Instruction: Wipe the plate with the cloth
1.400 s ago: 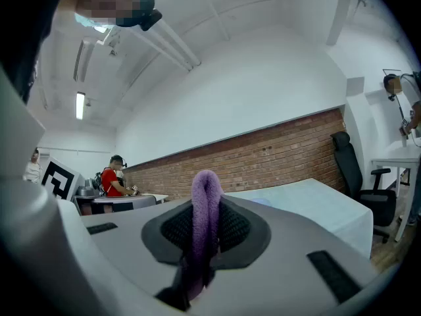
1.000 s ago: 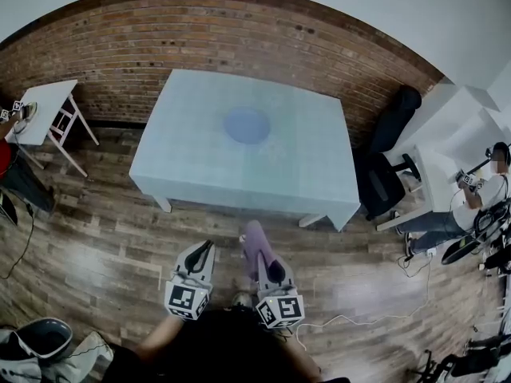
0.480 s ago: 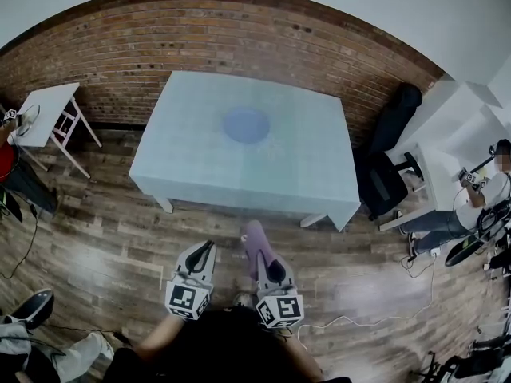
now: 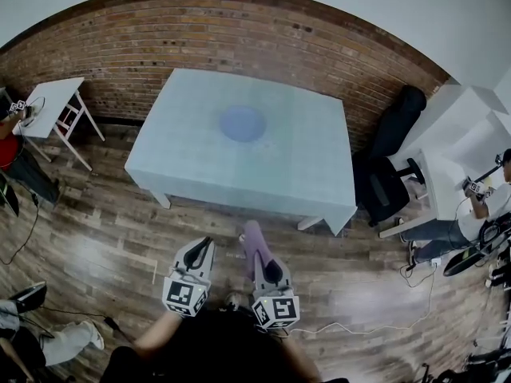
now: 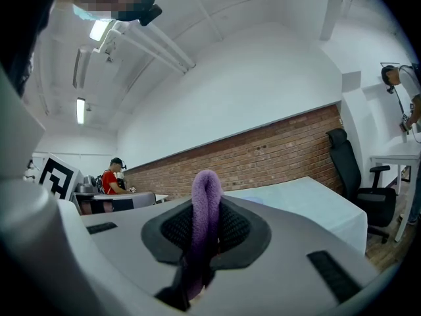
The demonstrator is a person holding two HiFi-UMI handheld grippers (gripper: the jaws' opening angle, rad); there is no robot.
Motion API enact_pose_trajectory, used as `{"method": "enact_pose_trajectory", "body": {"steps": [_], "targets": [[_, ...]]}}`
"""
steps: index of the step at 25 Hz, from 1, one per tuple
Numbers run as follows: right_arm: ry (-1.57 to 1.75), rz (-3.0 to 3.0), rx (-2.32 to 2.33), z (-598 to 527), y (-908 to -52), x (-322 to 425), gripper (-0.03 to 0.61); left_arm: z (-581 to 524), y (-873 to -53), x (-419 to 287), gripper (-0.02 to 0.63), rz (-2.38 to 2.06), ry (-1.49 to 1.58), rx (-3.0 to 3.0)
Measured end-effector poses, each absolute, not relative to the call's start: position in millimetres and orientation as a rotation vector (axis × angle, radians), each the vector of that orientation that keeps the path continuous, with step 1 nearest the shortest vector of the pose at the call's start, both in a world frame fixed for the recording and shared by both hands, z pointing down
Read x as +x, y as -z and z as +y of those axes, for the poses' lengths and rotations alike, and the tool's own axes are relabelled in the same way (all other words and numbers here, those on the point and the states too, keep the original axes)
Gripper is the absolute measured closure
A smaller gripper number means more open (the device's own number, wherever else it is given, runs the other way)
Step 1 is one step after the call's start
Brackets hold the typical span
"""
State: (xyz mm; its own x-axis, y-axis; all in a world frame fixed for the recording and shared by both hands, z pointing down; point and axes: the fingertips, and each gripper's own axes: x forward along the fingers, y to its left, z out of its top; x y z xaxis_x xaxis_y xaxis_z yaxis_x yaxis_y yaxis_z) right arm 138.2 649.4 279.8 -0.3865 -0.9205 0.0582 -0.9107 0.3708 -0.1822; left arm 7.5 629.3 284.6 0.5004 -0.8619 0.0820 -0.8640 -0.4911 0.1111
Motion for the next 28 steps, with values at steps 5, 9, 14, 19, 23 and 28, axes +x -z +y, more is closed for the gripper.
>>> {"method": "enact_pose_trajectory", "body": {"steps": [5, 9, 14, 19, 23, 28], "targets": [[0.293, 2.568, -1.675, 642, -282, 154, 0.514, 628, -288, 25, 0.565, -1.528, -0.043, 2.584], [0.313, 2.554, -1.676, 634, -284, 163, 0.514, 625, -292, 33, 0.565, -1.523, -0.06, 2.579], [0.314, 2.556, -1.691, 609, -290, 163, 0.514, 600, -301, 34, 0.565, -1.513, -0.054, 2.566], [0.295, 2.561, -1.714, 574, -296, 159, 0.514, 560, -307, 30, 0.565, -1.503, -0.038, 2.56], [0.289, 2.574, -1.724, 536, -297, 149, 0.514, 519, -306, 24, 0.565, -1.483, -0.029, 2.558], [0.304, 2.574, -1.744, 483, -299, 135, 0.513, 464, -308, 15, 0.565, -1.446, -0.022, 2.55]]}}
